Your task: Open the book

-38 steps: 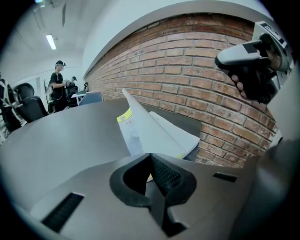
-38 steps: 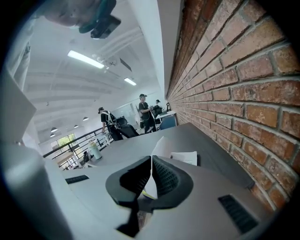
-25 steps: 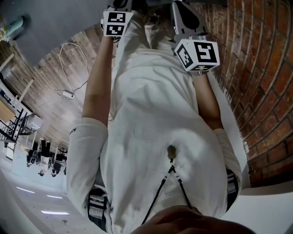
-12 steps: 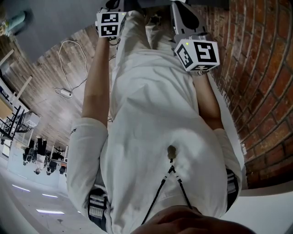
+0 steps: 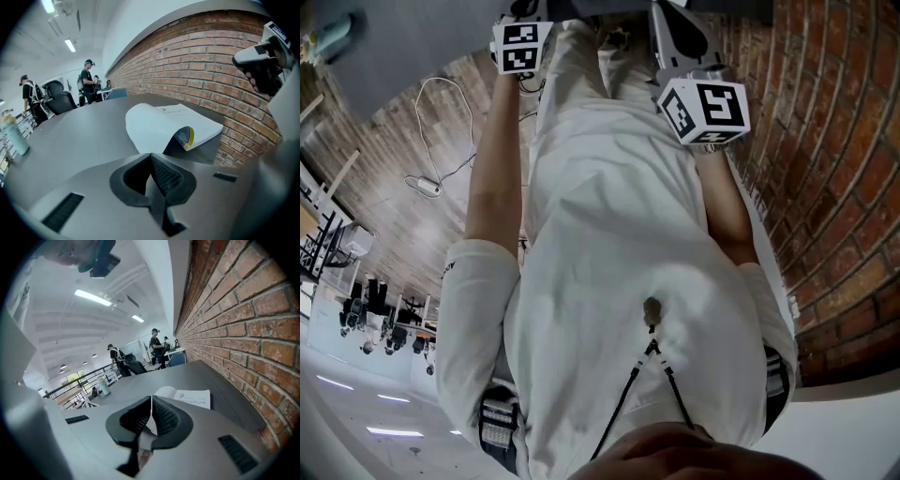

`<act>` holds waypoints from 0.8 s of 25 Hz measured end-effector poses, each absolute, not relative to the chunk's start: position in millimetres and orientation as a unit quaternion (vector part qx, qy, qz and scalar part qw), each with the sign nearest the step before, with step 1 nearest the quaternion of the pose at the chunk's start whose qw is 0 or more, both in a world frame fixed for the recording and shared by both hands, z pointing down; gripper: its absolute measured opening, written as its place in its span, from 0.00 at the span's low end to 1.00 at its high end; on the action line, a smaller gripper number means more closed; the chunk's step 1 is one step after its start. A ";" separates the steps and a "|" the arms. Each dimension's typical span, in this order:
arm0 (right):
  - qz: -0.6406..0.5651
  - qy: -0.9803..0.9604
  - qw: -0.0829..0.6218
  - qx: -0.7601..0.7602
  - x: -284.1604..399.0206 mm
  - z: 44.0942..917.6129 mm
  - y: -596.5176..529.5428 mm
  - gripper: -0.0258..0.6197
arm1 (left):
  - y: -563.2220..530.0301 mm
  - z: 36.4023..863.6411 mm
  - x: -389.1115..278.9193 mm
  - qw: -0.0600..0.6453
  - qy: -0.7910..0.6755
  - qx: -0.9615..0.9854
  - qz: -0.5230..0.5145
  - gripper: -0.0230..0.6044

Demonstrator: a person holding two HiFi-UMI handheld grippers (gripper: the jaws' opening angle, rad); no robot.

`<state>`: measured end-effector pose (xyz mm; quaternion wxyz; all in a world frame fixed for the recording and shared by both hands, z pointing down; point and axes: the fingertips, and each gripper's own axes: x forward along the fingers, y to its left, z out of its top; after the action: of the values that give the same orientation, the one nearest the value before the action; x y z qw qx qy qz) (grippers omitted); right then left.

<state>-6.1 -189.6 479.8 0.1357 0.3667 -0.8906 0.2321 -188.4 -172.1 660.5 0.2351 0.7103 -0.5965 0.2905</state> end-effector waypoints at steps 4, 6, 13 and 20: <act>0.233 -0.892 0.138 0.363 -7.8 480.9 -188.8 0.10 | -171.5 660.4 -195.2 0.231 -0.604 0.704 0.294 0.07; 0.232 -0.892 0.138 0.362 -8.0 480.4 -188.9 0.10 | -171.5 661.0 -200.3 0.230 -0.611 0.697 0.297 0.07; 0.234 -0.889 0.138 0.368 -4.7 481.2 -191.6 0.10 | -172.8 664.8 -223.1 0.231 -0.637 0.671 0.301 0.07; 0.237 -0.886 0.137 0.374 2.4 482.7 -193.6 0.10 | -161.4 676.6 -237.7 0.283 -0.660 0.645 0.261 0.08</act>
<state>2.4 -193.6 482.7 0.1372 0.3742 -0.8860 0.2368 -237.7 -161.4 676.6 0.2829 0.6455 -0.6598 0.2608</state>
